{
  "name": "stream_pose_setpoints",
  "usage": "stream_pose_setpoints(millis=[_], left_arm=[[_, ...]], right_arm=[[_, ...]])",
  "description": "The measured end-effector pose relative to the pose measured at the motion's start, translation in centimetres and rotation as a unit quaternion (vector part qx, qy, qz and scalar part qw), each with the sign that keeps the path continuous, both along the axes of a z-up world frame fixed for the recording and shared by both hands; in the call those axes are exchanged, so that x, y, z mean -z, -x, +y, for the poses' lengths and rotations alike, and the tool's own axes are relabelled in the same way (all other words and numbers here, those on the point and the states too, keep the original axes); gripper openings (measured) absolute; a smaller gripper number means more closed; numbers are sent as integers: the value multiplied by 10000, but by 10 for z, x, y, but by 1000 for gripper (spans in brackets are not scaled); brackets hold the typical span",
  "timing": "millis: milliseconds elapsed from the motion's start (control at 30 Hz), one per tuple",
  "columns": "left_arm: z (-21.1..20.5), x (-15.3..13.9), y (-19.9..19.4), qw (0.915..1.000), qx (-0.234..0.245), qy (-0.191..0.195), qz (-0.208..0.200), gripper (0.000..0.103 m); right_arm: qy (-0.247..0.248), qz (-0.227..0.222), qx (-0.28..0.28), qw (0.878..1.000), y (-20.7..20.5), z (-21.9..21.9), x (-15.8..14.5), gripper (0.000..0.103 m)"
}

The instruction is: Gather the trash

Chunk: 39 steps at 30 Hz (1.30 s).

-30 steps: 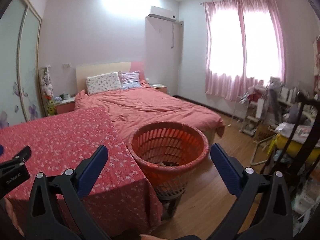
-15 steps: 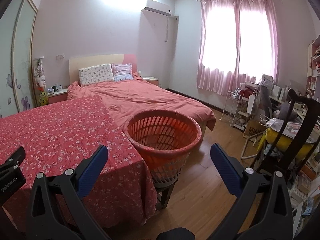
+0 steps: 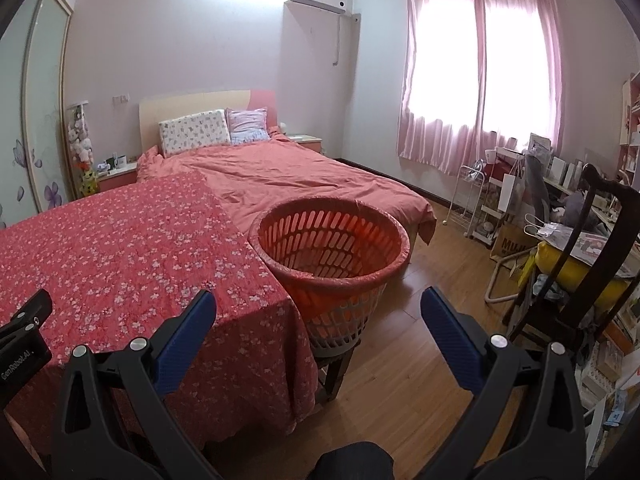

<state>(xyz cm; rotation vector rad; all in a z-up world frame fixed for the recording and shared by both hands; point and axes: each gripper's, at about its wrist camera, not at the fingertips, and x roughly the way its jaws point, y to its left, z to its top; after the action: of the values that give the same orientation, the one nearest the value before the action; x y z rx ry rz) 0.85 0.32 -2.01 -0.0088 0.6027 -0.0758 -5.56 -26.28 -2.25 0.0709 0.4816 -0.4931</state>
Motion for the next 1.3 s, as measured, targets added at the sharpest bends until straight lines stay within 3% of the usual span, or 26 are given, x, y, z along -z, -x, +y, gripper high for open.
stream_pose_setpoints(millis=[433,1300], left_arm=[[-7,6,-4,9999,-46,36,129,99],[-3,-7,7,9998,-75,173,-93,99]], right_arm=[[-11,101,7,9999,-1,-3,2,101],[-26,87,-58,9999,-2,-4,-5,101]])
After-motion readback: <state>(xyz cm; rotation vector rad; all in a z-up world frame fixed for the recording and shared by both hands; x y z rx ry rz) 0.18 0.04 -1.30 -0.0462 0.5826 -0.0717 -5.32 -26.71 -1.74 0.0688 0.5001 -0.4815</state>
